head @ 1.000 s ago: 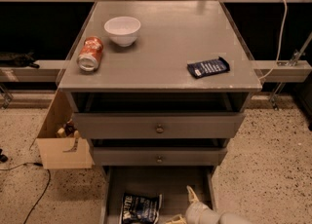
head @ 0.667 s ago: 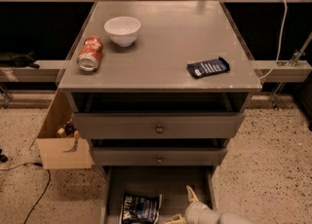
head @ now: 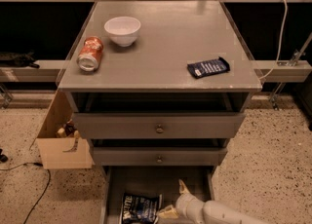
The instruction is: Pick blue chip bag from bottom drawer and place on counter
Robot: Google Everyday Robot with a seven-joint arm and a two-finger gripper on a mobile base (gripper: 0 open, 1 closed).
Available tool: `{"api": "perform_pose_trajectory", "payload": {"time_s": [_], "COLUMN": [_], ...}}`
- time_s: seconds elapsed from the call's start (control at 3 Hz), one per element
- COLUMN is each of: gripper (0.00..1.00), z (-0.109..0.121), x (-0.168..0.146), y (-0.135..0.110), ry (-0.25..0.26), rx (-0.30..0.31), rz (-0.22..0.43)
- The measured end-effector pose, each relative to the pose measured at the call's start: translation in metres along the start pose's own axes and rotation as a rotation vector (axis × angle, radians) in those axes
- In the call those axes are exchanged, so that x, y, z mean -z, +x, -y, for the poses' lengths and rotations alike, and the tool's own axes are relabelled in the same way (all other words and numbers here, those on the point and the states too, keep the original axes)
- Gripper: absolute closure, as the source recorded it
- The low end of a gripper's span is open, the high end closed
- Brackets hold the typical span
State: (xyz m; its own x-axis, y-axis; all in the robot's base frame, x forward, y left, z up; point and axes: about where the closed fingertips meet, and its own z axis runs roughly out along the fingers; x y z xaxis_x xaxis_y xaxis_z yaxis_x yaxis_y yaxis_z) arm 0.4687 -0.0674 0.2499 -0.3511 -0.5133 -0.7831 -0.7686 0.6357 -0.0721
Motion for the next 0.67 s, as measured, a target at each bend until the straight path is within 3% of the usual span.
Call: {"api": "perform_pose_trajectory", "payload": {"time_s": [0.33,0.67], "gripper": [0.0,0.0], "z": [0.005,-0.008], "x": [-0.035,-0.048], "y": [0.021,0.039], "ry": [0.015,0.012], "rx": [0.032,0.046], "rz": [-0.043,-0.054]}}
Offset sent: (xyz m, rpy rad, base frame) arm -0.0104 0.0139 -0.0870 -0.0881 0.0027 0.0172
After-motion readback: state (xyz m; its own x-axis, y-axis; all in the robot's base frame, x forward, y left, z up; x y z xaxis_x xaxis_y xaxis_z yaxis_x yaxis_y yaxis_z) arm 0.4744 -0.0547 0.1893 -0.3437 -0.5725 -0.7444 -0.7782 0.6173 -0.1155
